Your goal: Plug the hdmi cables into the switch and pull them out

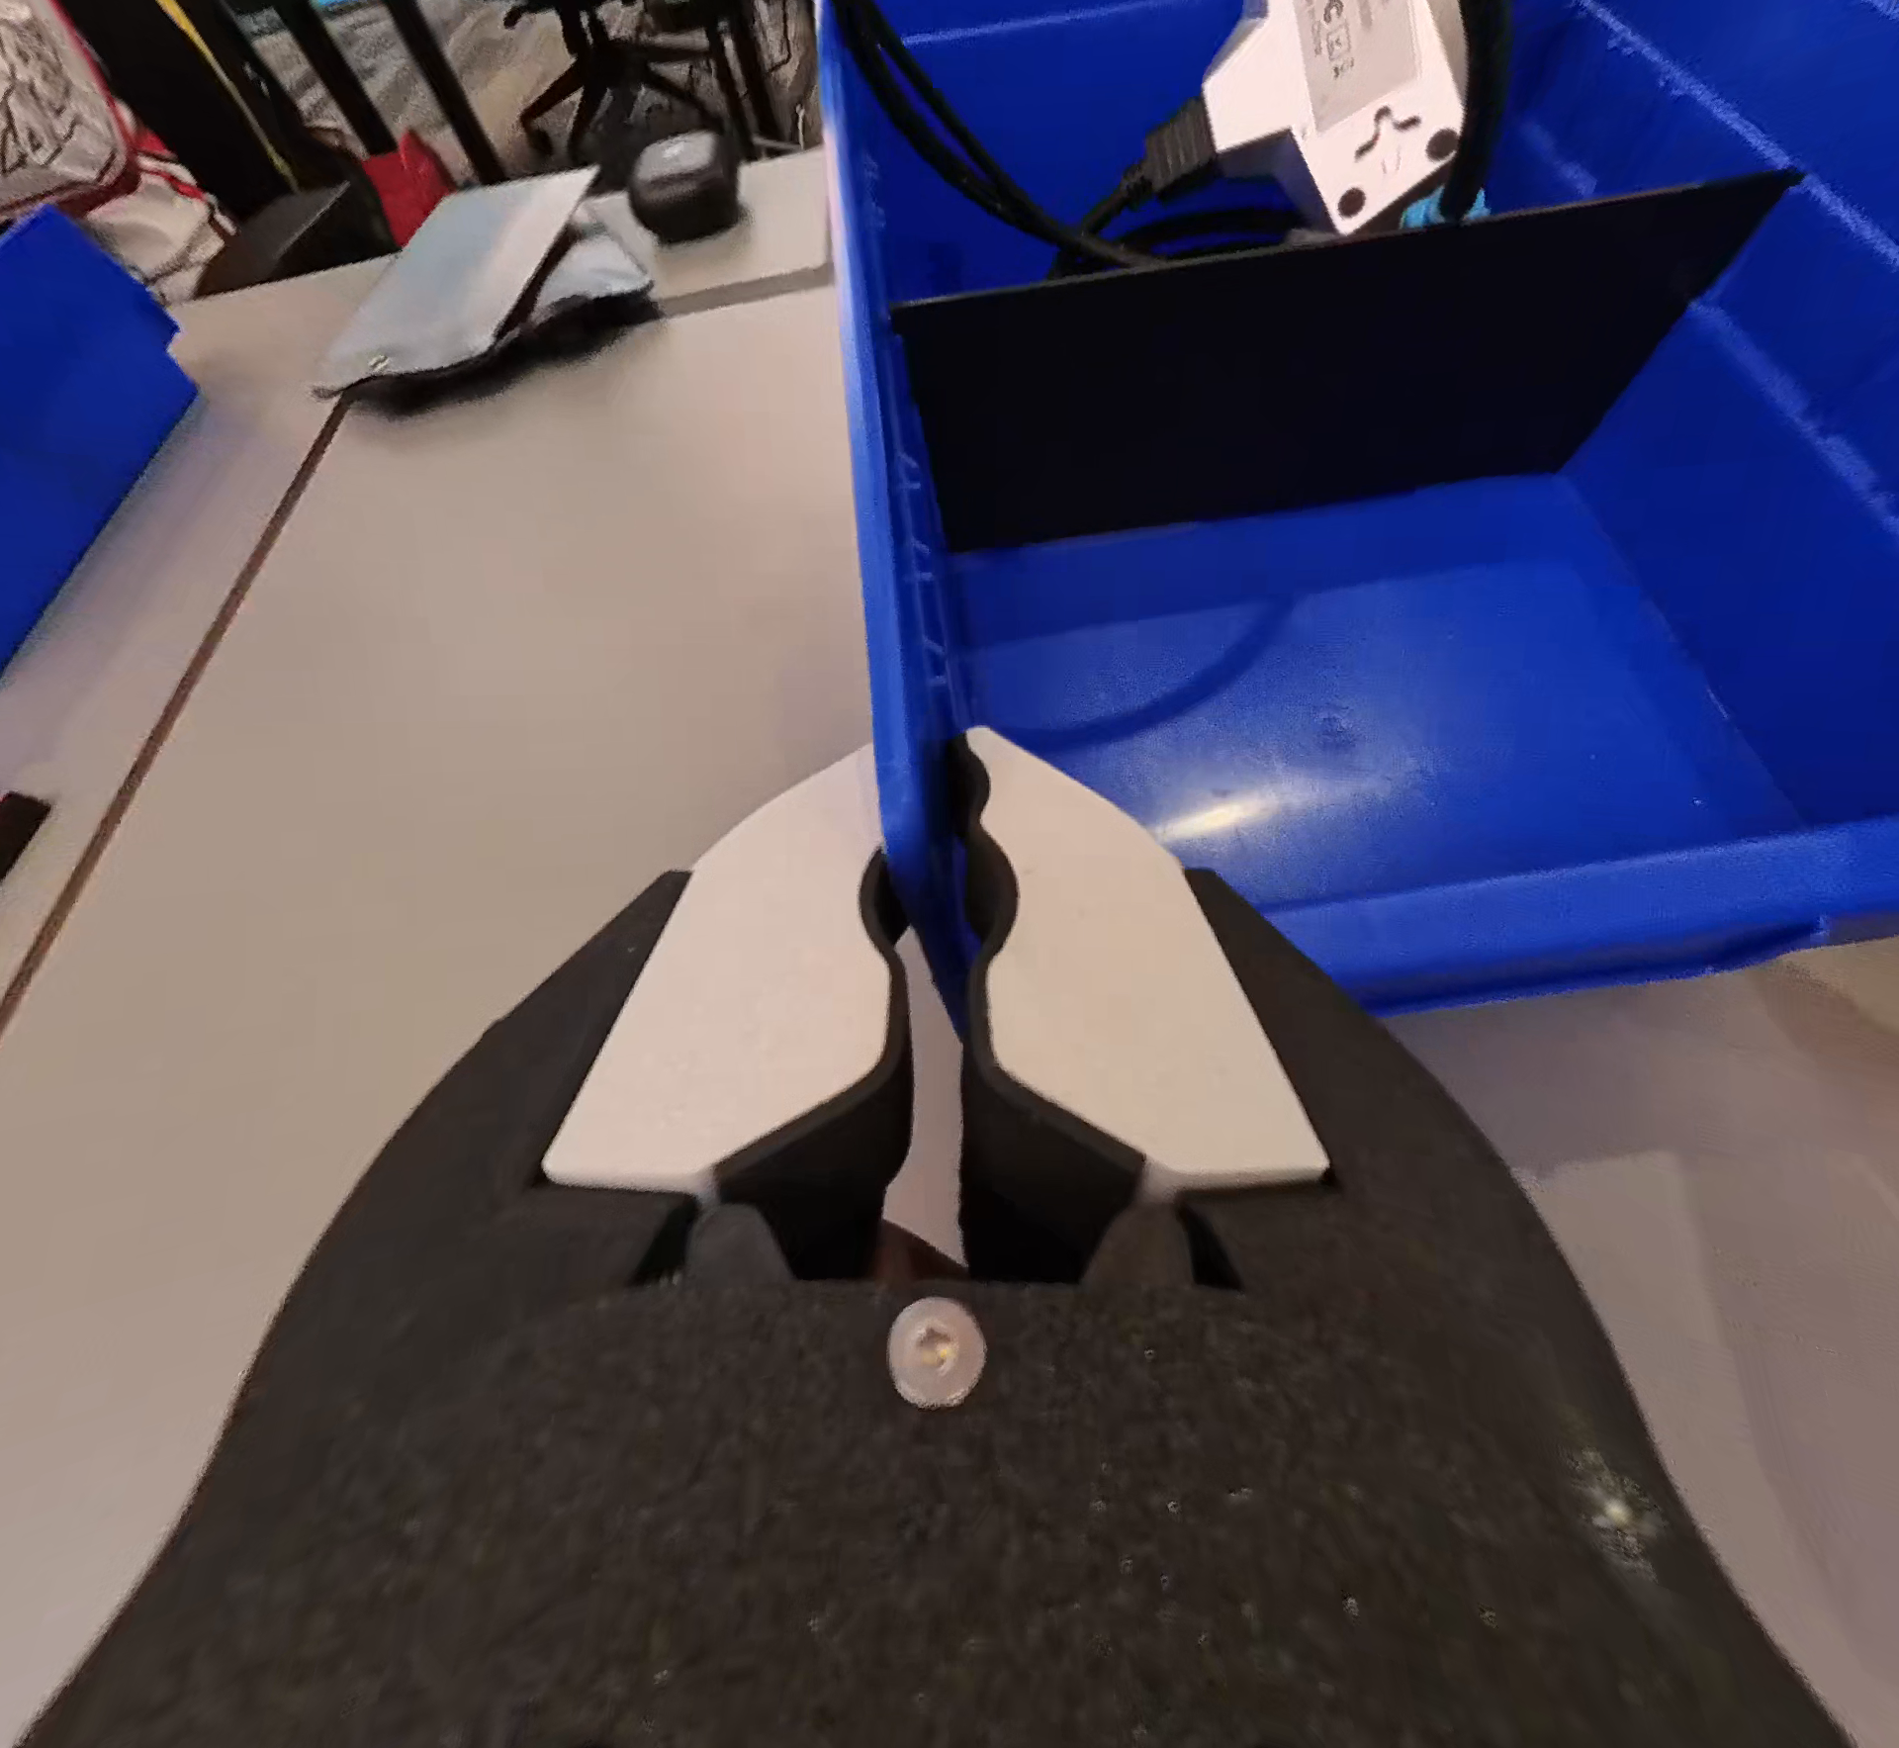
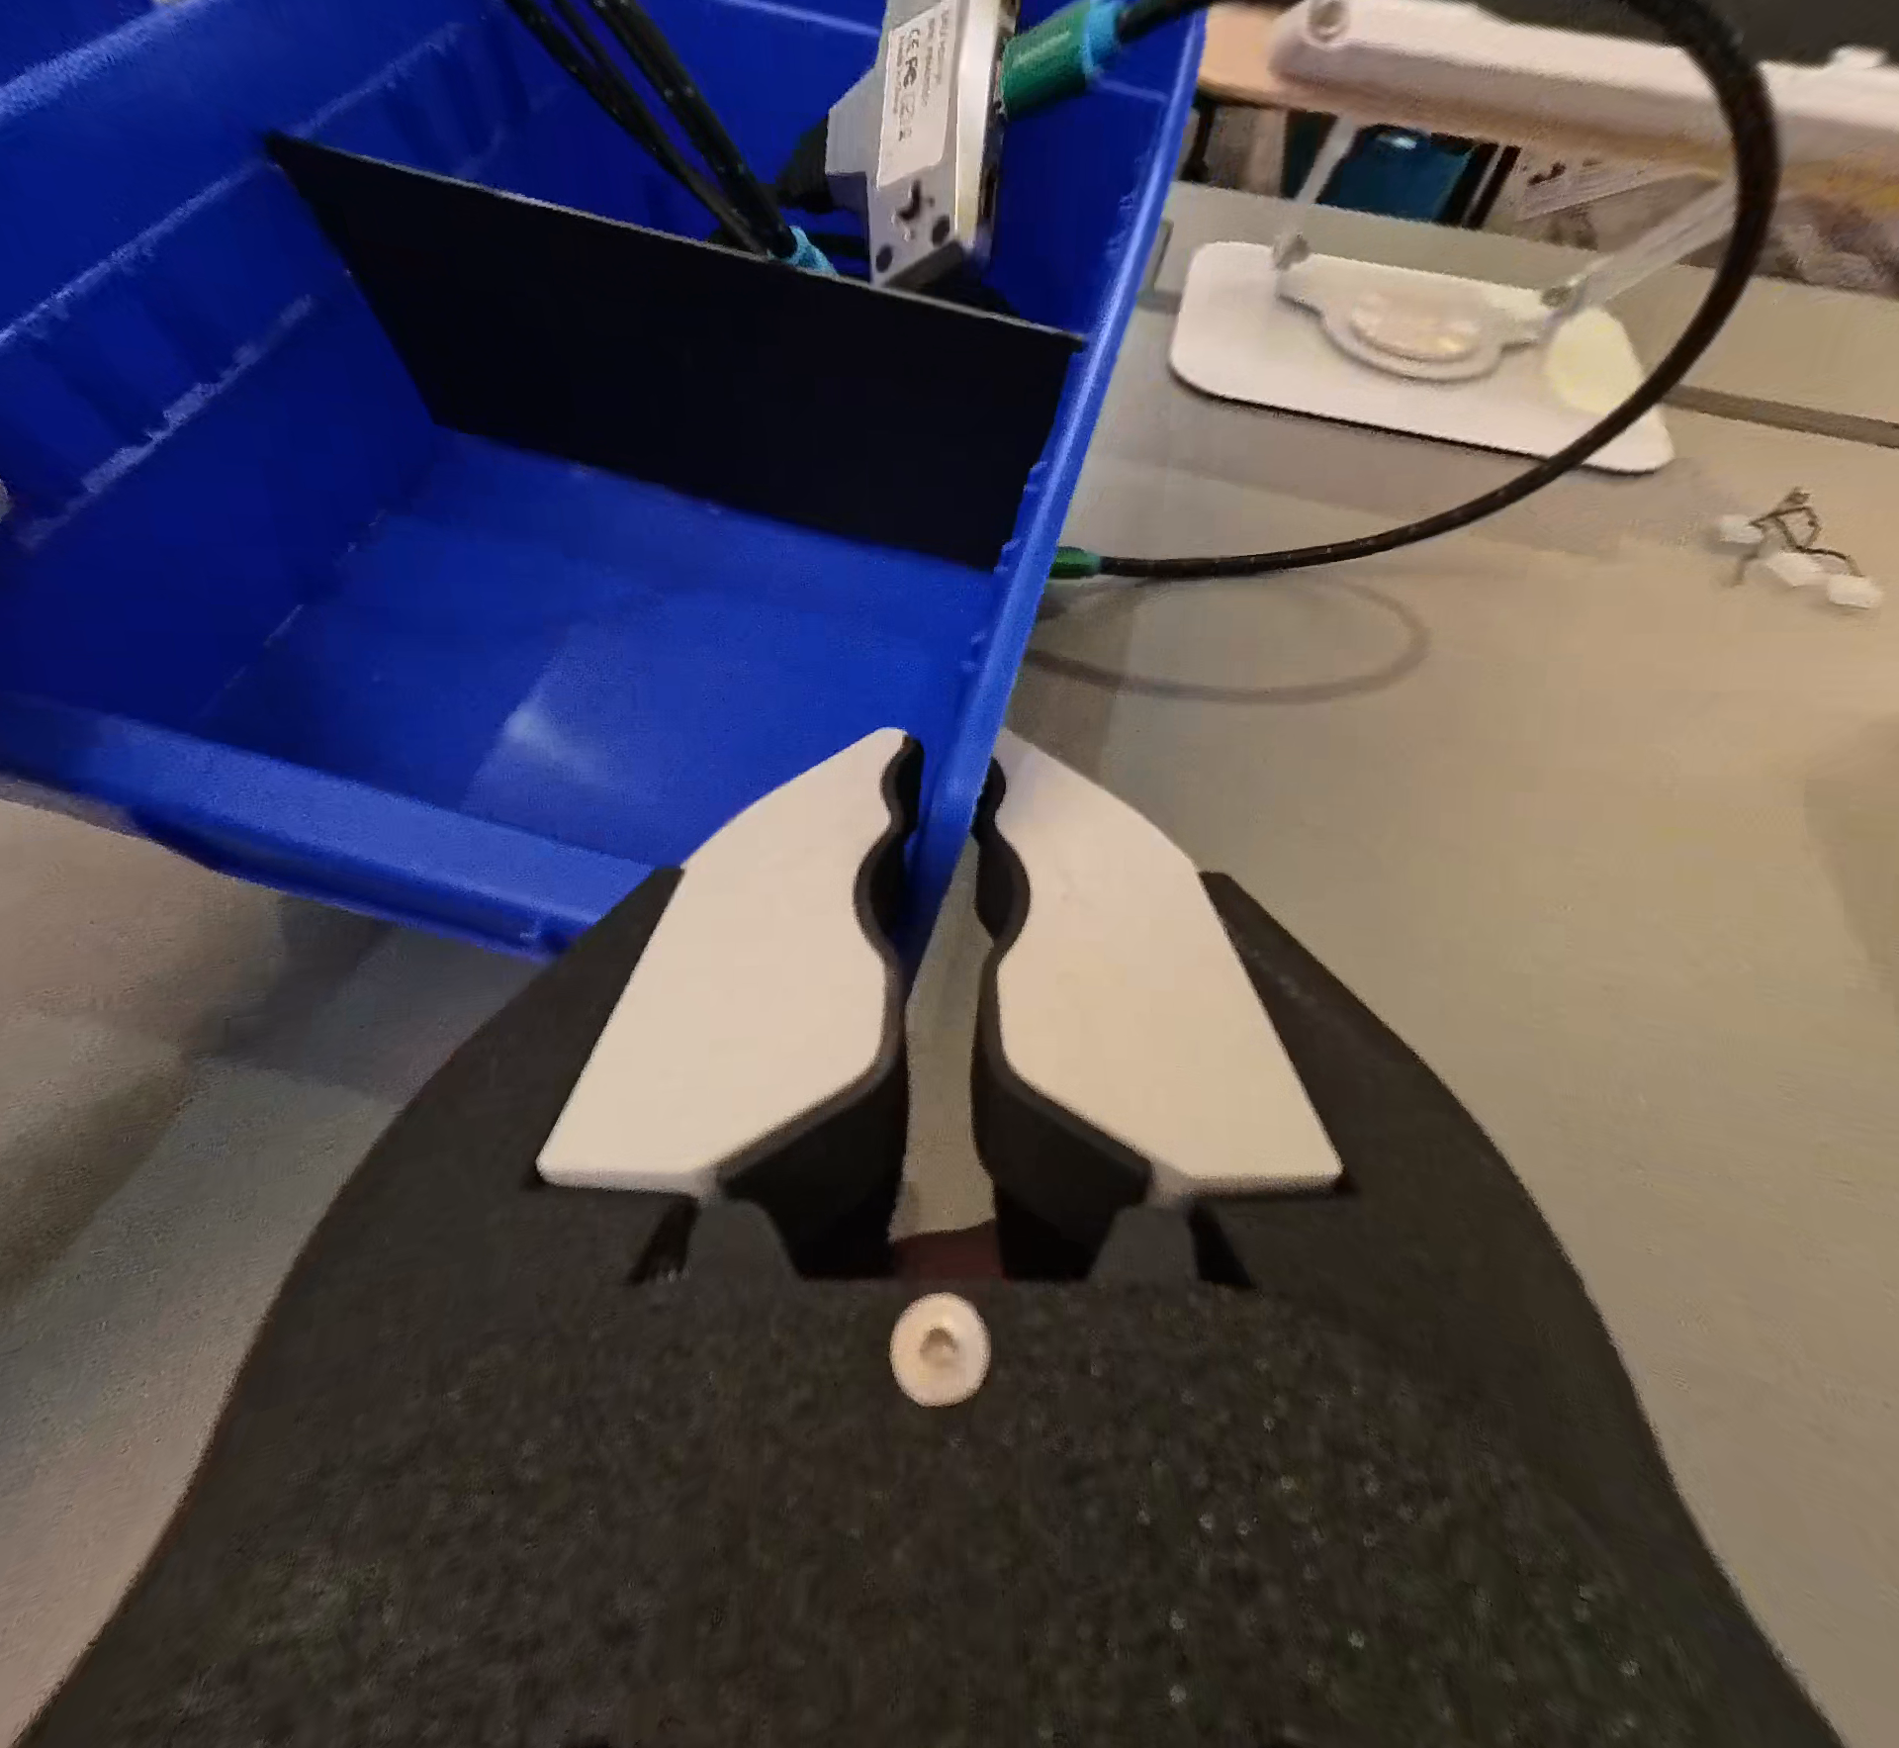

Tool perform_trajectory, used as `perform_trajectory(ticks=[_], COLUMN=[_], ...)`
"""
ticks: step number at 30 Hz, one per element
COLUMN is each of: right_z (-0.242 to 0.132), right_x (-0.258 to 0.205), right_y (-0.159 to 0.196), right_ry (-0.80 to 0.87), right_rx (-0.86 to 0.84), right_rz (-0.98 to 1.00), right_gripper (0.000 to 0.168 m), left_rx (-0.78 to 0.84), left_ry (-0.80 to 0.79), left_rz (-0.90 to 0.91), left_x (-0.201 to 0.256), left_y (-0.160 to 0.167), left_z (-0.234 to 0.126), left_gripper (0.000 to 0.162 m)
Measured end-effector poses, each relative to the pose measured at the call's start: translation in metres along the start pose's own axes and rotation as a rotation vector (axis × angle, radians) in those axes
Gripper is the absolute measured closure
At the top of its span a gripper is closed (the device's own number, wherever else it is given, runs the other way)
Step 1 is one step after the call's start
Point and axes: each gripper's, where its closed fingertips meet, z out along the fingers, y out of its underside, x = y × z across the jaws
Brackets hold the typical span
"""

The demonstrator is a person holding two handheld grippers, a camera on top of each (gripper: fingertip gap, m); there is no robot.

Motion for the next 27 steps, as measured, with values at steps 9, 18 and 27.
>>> perform_trajectory(ticks=[9,18,27], right_z=[0.028,-0.036,-0.089], right_x=[-0.059,-0.023,0.214], right_y=[0.012,0.047,0.076], right_ry=[-0.137,-0.492,-0.215], right_rx=[-0.058,-0.100,-0.090], right_rz=[-0.061,-0.198,0.102], right_gripper=[0.154,0.138,0.134], left_rx=[-0.101,-0.113,-0.014], left_ry=[-0.016,-0.151,-0.208], left_rz=[-0.084,-0.054,-0.219], left_x=[-0.050,-0.059,-0.051], left_y=[0.037,0.037,0.012], left_z=[0.017,0.013,-0.034], left_gripper=[0.157,0.137,0.129])
